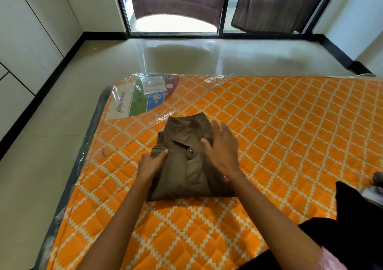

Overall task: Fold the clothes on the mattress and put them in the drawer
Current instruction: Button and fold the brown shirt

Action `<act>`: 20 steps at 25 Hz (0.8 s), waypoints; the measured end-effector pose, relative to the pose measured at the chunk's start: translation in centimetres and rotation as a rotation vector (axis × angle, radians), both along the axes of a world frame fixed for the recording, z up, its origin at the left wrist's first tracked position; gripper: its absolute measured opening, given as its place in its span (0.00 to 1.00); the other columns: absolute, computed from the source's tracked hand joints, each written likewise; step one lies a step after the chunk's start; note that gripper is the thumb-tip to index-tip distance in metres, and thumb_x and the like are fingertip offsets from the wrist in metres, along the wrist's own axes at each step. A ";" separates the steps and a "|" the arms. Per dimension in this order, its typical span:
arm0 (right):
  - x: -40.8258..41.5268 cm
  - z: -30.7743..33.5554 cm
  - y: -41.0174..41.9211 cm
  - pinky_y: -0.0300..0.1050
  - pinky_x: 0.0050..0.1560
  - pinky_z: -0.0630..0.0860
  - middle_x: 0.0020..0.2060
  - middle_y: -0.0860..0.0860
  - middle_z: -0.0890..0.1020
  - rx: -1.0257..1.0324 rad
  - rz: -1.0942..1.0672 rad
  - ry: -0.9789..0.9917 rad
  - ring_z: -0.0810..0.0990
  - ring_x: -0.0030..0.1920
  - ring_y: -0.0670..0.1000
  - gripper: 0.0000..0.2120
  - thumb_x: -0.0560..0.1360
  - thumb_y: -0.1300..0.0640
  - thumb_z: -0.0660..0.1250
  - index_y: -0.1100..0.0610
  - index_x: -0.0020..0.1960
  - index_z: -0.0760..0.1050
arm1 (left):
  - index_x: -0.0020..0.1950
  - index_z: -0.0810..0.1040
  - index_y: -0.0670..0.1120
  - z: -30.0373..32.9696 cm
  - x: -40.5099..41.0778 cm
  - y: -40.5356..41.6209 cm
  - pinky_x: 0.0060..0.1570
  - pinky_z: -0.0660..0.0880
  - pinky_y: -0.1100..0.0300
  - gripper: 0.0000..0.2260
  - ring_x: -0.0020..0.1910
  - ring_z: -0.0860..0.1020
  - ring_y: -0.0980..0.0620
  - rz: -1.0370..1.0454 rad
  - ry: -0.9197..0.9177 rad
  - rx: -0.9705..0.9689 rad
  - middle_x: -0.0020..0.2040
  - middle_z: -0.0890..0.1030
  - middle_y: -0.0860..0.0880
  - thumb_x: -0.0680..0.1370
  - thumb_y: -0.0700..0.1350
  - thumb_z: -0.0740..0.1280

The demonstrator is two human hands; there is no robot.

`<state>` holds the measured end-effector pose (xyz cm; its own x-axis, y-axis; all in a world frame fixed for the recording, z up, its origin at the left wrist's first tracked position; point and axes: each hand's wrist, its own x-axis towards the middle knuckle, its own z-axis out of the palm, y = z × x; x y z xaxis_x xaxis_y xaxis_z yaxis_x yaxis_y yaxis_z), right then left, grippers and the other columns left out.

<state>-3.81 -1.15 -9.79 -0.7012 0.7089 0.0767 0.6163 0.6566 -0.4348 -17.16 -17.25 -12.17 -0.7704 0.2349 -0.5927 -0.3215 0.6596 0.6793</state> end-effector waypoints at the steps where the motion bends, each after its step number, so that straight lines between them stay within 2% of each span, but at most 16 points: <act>1: 2.3 -0.5 0.4 0.60 0.70 0.58 0.75 0.59 0.58 -0.032 -0.150 -0.032 0.55 0.75 0.59 0.36 0.76 0.37 0.58 0.53 0.77 0.51 | 0.64 0.71 0.39 0.0 0.3 -0.9 0.51 0.76 0.49 0.24 0.54 0.76 0.41 -0.029 -0.053 0.038 0.57 0.77 0.40 0.76 0.54 0.67; 2: 4.5 -1.0 0.6 0.59 0.67 0.63 0.73 0.60 0.62 -0.130 -0.261 -0.108 0.59 0.73 0.60 0.39 0.75 0.34 0.58 0.56 0.76 0.53 | 0.61 0.73 0.40 0.1 0.7 -1.6 0.41 0.75 0.53 0.17 0.46 0.77 0.45 -0.074 -0.098 0.056 0.51 0.79 0.42 0.78 0.50 0.65; 3: 6.0 -1.6 0.7 0.57 0.62 0.68 0.69 0.61 0.68 -0.286 -0.333 -0.167 0.66 0.69 0.61 0.40 0.74 0.33 0.59 0.59 0.74 0.57 | 0.60 0.74 0.41 0.2 1.0 -2.1 0.37 0.72 0.56 0.13 0.43 0.76 0.48 -0.102 -0.122 0.076 0.51 0.79 0.43 0.79 0.46 0.64; 4: 7.0 -2.1 0.8 0.54 0.56 0.72 0.64 0.60 0.73 -0.478 -0.371 -0.175 0.73 0.63 0.61 0.38 0.73 0.33 0.61 0.61 0.70 0.63 | 0.61 0.73 0.42 0.1 1.2 -2.4 0.38 0.72 0.57 0.12 0.44 0.76 0.48 -0.115 -0.132 0.125 0.54 0.79 0.43 0.79 0.44 0.64; 5: 7.3 -2.5 1.0 0.52 0.52 0.74 0.59 0.59 0.77 -0.680 -0.382 -0.104 0.76 0.57 0.60 0.33 0.73 0.35 0.64 0.61 0.64 0.69 | 0.65 0.71 0.43 -0.2 1.4 -2.5 0.42 0.73 0.56 0.15 0.47 0.77 0.48 -0.116 -0.148 0.208 0.59 0.78 0.43 0.79 0.42 0.65; 7: 7.4 -2.0 1.6 0.50 0.52 0.77 0.57 0.57 0.80 -1.077 -0.363 0.088 0.79 0.54 0.57 0.28 0.71 0.41 0.70 0.62 0.61 0.74 | 0.72 0.65 0.46 -0.3 2.3 -2.8 0.46 0.75 0.57 0.24 0.52 0.77 0.48 -0.103 -0.197 0.384 0.63 0.75 0.44 0.77 0.40 0.67; 9: 7.6 -1.7 2.1 0.49 0.53 0.78 0.56 0.57 0.81 -1.279 -0.280 0.186 0.80 0.54 0.57 0.24 0.71 0.50 0.73 0.62 0.61 0.76 | 0.75 0.60 0.49 -0.6 3.0 -2.7 0.46 0.75 0.59 0.30 0.53 0.77 0.51 -0.138 -0.171 0.437 0.63 0.74 0.48 0.76 0.38 0.67; 11: 8.3 -0.9 3.0 0.48 0.55 0.78 0.56 0.57 0.82 -1.295 -0.196 0.253 0.81 0.55 0.58 0.18 0.73 0.59 0.71 0.62 0.61 0.77 | 0.76 0.57 0.50 -0.3 4.3 -1.3 0.47 0.75 0.61 0.32 0.53 0.77 0.53 -0.198 -0.150 0.477 0.64 0.73 0.50 0.77 0.35 0.66; 13: 9.3 0.1 5.0 0.47 0.54 0.77 0.56 0.56 0.81 -1.213 -0.149 0.319 0.80 0.57 0.58 0.14 0.74 0.65 0.69 0.61 0.60 0.76 | 0.76 0.58 0.49 0.2 5.6 1.4 0.45 0.76 0.62 0.32 0.53 0.78 0.54 -0.204 -0.110 0.529 0.65 0.73 0.48 0.76 0.32 0.65; 15: 11.5 1.4 9.1 0.44 0.50 0.77 0.56 0.56 0.81 -1.118 -0.150 0.378 0.79 0.56 0.58 0.14 0.74 0.66 0.68 0.60 0.60 0.75 | 0.76 0.60 0.45 0.6 7.5 6.5 0.49 0.77 0.58 0.31 0.56 0.78 0.48 -0.199 -0.054 0.603 0.67 0.73 0.44 0.75 0.28 0.64; 18: 15.6 2.9 17.4 0.47 0.52 0.76 0.57 0.58 0.80 -0.979 -0.201 0.418 0.79 0.56 0.59 0.16 0.74 0.66 0.68 0.62 0.61 0.75 | 0.73 0.63 0.40 1.2 10.8 16.4 0.62 0.72 0.46 0.30 0.63 0.74 0.41 -0.234 -0.001 0.703 0.67 0.73 0.40 0.73 0.24 0.63; 20: 18.6 3.4 23.7 0.49 0.53 0.75 0.58 0.60 0.80 -0.869 -0.265 0.418 0.79 0.53 0.58 0.17 0.73 0.66 0.69 0.64 0.62 0.74 | 0.70 0.66 0.42 1.3 13.3 23.8 0.62 0.72 0.46 0.29 0.63 0.75 0.41 -0.280 -0.013 0.758 0.67 0.73 0.40 0.72 0.23 0.62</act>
<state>14.74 22.55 -6.43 -0.5472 0.7655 -0.3386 0.3847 -0.1293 -0.9140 -3.82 6.60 -10.91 -0.6178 0.7596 -0.2035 -0.2235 0.0784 0.9715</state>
